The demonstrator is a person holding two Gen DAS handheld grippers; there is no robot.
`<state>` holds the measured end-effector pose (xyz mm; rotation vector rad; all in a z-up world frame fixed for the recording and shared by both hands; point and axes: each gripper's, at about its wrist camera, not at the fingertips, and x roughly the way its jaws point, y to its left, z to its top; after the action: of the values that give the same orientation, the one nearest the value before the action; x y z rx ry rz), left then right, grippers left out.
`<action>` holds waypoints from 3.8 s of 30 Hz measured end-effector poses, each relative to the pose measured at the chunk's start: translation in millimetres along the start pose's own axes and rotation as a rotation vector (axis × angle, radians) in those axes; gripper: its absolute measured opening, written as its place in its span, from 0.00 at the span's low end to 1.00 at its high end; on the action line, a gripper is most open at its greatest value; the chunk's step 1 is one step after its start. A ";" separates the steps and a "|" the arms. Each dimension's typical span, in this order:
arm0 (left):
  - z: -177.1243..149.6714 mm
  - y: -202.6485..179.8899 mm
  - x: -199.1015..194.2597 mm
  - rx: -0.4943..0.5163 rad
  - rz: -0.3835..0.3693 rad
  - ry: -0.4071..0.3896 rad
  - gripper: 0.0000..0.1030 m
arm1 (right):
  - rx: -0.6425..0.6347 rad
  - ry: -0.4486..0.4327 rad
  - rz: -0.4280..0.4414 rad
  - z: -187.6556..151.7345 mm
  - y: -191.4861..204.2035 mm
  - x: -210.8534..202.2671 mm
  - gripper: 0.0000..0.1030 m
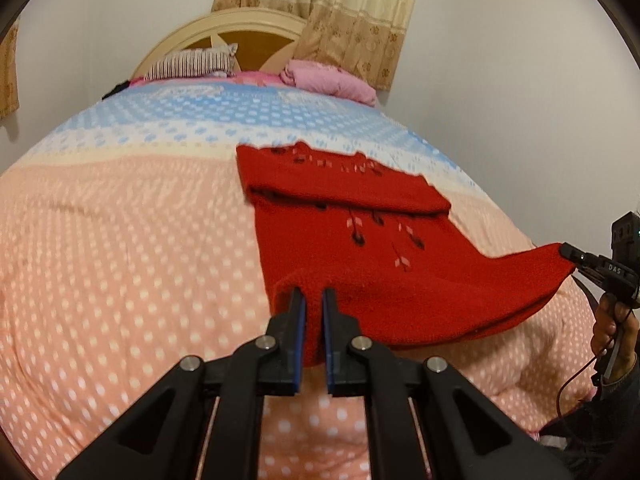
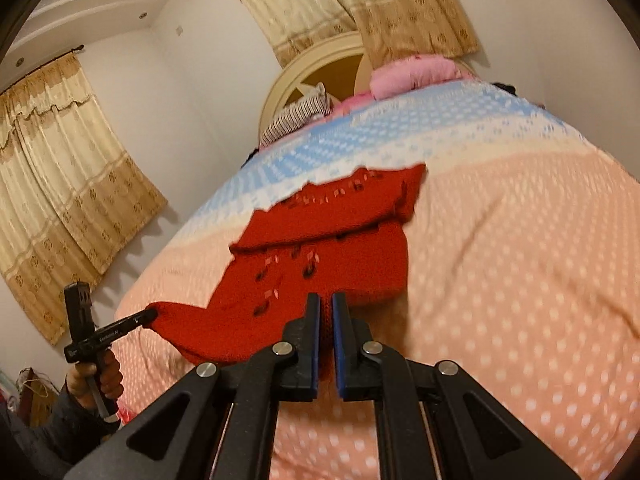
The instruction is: Fold small clothes
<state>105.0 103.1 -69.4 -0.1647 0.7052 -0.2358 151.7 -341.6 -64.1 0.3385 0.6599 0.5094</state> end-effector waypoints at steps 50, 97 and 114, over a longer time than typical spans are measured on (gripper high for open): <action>193.1 34.2 219.0 0.078 0.189 0.026 0.08 | -0.024 0.020 -0.255 196.3 -55.7 223.2 0.05; 97.4 55.9 187.0 0.097 0.309 0.070 0.92 | -0.355 0.368 -0.115 84.1 54.3 323.1 0.66; 96.1 103.4 199.8 -0.141 0.275 0.088 1.00 | -0.250 0.374 -0.193 103.1 62.4 398.4 0.66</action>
<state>331.8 155.5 -145.0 -0.1900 0.8237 0.0704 467.2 -86.0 -156.1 -0.0606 0.9685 0.4677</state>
